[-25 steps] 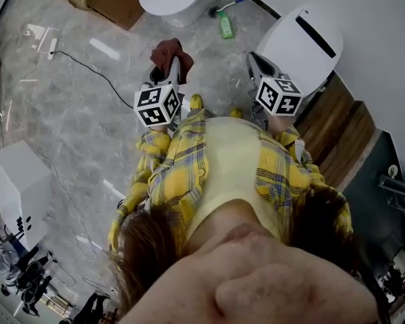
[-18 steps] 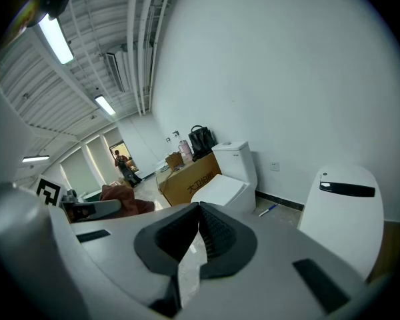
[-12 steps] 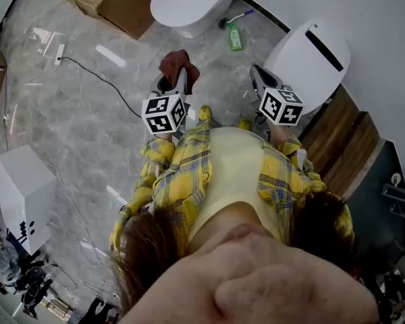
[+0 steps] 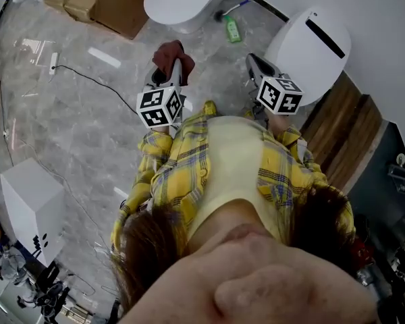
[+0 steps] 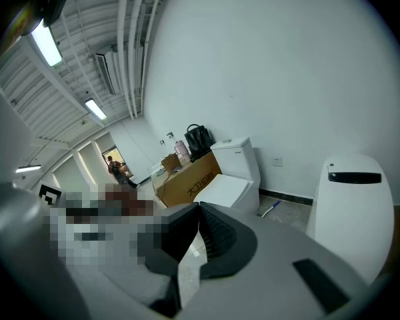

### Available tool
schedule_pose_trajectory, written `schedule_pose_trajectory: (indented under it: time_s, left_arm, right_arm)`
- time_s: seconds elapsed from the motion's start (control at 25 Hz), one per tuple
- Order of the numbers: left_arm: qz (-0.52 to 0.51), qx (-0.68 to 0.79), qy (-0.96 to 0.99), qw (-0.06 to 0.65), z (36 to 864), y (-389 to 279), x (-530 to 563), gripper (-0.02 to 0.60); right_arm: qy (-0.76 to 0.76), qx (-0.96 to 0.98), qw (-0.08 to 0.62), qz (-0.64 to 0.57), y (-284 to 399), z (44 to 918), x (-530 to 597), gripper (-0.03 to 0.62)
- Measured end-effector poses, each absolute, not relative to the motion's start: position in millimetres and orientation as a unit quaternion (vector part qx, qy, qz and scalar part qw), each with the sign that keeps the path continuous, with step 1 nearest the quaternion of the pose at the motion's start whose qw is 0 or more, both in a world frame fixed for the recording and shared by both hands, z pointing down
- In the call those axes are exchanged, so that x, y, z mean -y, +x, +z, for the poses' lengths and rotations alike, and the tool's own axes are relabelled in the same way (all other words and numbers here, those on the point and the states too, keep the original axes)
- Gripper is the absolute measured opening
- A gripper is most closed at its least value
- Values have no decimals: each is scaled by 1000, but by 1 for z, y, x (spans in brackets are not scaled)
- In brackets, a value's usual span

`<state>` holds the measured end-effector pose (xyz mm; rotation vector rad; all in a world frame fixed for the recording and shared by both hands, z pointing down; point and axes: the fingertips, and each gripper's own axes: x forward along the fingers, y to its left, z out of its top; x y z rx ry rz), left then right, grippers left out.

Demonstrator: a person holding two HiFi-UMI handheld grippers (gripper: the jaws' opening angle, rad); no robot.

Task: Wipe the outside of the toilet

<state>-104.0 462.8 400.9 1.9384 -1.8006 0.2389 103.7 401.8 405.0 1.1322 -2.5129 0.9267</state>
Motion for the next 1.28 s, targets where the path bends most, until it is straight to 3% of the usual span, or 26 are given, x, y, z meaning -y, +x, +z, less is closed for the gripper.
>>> schedule_pose_trajectory:
  time_s: [0.88,1.28]
  left_arm:
    - [90,660,696,266,429,-149,-434,97]
    - [103,671,687,258,426,-161,-362,97]
  right_arm:
    - [379,857,146,318,51,418,-356,26]
    - [368,861,132,325,43,422,-280,25]
